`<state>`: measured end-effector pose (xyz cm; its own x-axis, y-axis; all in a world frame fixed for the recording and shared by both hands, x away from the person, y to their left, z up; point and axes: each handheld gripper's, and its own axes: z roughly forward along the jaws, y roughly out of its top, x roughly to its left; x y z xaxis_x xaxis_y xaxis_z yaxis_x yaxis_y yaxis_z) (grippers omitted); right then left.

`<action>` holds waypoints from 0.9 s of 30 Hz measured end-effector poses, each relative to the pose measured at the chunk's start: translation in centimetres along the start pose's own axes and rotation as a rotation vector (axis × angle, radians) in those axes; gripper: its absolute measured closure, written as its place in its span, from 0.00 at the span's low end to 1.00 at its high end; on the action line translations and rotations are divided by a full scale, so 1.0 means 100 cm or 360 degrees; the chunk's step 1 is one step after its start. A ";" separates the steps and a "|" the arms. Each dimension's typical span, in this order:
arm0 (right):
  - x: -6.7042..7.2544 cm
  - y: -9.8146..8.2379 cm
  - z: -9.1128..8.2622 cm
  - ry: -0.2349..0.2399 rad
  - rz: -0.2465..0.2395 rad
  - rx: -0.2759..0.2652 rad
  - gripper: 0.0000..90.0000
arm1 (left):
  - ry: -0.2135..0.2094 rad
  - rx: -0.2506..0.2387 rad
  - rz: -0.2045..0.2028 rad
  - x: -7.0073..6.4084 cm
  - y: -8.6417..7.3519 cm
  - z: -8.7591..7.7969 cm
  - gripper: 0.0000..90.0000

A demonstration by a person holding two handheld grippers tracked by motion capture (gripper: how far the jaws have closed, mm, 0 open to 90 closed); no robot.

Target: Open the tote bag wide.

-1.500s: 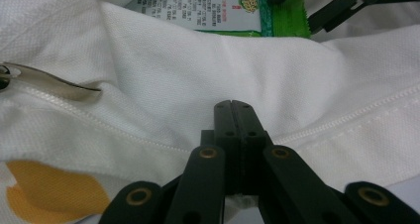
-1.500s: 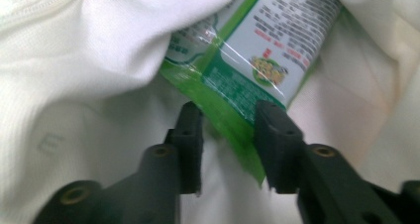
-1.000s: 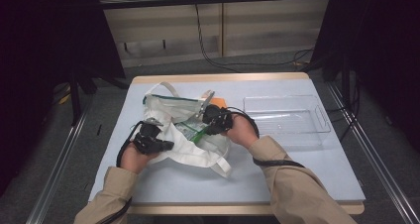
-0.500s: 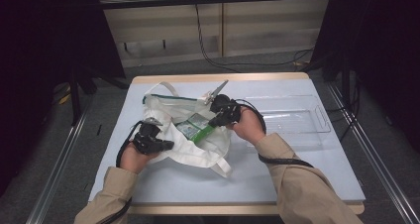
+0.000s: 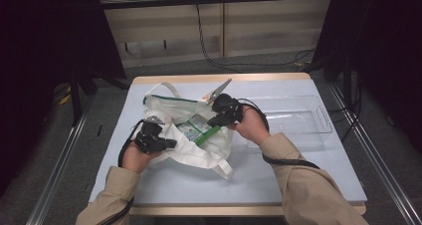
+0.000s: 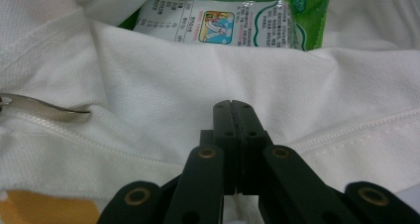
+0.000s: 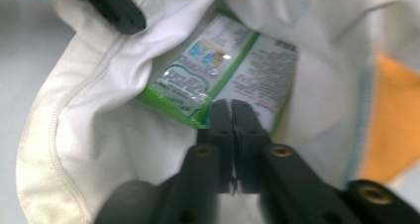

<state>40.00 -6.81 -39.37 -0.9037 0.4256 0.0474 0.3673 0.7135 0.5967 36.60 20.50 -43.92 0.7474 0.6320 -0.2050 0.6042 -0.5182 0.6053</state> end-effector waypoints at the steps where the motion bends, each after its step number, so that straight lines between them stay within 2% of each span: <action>1: 0.000 -0.001 0.004 -0.0014 -0.0021 0.0008 0.78 | -0.0001 0.0001 -0.0002 0.000 0.000 0.000 1.00; 2: 0.001 -0.001 0.007 -0.0020 -0.0038 0.0006 0.74 | -0.0003 0.0008 0.0004 0.000 0.000 0.000 1.00; 3: 0.001 -0.001 0.010 0.0005 -0.0043 0.0019 0.73 | -0.0002 0.0004 0.0002 0.000 0.000 0.001 0.99; 5: 0.005 -0.001 0.016 0.0019 -0.0102 0.0030 0.63 | -0.0002 0.0006 0.0007 0.000 0.000 0.001 0.99; 9: 0.012 -0.006 0.027 -0.0006 -0.0220 0.0115 0.60 | 0.0003 -0.0001 -0.0018 0.000 -0.001 0.003 0.99; 11: 0.014 -0.009 0.034 0.0004 -0.0255 0.0127 0.63 | 0.0002 -0.0005 -0.0018 0.000 -0.001 0.002 0.99; 15: 0.019 -0.013 0.048 0.0042 -0.0262 0.0216 0.74 | -0.0006 -0.0004 -0.0014 -0.001 0.000 0.002 0.99; 16: 0.021 -0.014 0.051 0.0036 -0.0252 0.0233 0.78 | -0.0005 -0.0004 -0.0006 -0.001 0.001 0.002 0.99; 17: 0.022 -0.013 0.053 0.0039 -0.0251 0.0253 0.92 | -0.0004 -0.0007 -0.0006 -0.001 0.001 0.002 0.99; 18: 0.023 -0.013 0.054 0.0054 -0.0239 0.0253 0.99 | -0.0004 -0.0007 -0.0005 -0.001 0.001 0.003 0.99; 19: 0.024 -0.011 0.054 0.0069 -0.0238 0.0246 1.00 | -0.0004 -0.0008 -0.0002 -0.001 0.001 0.003 0.99; 21: 0.024 -0.005 0.054 0.0083 -0.0161 0.0281 1.00 | -0.0011 -0.0010 -0.0002 -0.002 0.001 0.002 0.99; 27: 0.015 0.001 0.038 0.0080 -0.0017 0.0196 1.00 | -0.0028 0.0026 -0.0014 -0.003 -0.002 0.009 1.00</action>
<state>39.53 -4.00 -42.27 -0.9165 0.3913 0.0834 0.3790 0.7822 0.4946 36.53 19.92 -44.62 0.7467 0.6263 -0.2241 0.6152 -0.5221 0.5907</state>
